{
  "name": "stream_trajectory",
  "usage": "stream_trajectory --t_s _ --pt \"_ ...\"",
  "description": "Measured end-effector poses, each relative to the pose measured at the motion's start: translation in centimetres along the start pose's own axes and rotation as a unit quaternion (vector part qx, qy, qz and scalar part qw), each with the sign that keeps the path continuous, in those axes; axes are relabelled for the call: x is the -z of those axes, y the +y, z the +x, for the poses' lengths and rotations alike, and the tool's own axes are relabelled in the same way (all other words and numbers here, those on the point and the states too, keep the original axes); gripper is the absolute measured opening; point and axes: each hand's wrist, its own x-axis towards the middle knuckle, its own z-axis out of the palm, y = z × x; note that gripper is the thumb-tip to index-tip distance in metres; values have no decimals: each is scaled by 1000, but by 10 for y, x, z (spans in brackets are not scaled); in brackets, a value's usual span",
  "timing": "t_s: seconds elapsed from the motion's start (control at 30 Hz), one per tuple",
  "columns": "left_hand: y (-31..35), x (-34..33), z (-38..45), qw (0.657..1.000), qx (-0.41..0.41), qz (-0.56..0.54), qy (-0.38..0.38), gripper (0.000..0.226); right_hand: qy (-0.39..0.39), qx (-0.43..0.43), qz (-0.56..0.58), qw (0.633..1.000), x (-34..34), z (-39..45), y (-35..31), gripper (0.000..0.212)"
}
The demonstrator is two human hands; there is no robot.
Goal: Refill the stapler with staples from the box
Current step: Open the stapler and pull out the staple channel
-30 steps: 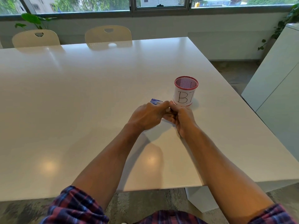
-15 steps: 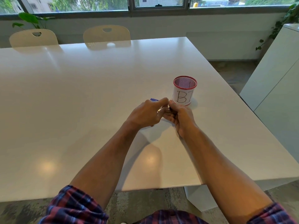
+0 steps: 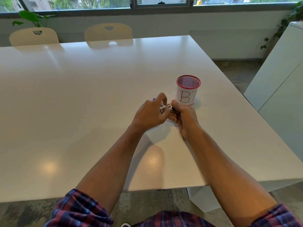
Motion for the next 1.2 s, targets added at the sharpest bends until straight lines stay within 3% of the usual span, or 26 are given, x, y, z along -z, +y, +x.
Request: stream_trajectory --t_s 0.17,0.3,0.43,0.53,0.63,0.77,0.9,1.13,1.2 --pt "3 0 6 991 125 -41 -5 24 -9 7 -20 1000 1 2 4 26" --pt "6 9 12 964 218 -122 -87 25 -25 20 -49 998 3 4 8 26" --pt "9 23 13 922 251 -245 -162 23 -40 20 -37 998 6 9 9 23" --pt "4 37 10 908 228 -274 -219 34 -75 22 -69 995 14 12 3 23" --pt "-9 49 1 939 145 -175 -258 44 -149 33 -185 971 32 15 -9 19" --pt "-10 45 -10 981 37 -27 -186 57 -193 75 -262 943 48 19 -18 25" --pt "-8 39 -16 988 -33 44 -143 67 -194 167 -355 899 48 20 -20 26" --pt "-6 39 -25 997 -24 8 -76 43 -165 216 -458 847 48 19 -18 24" --pt "-6 40 -26 998 -13 -16 -55 33 -164 235 -461 840 48 17 -16 35"
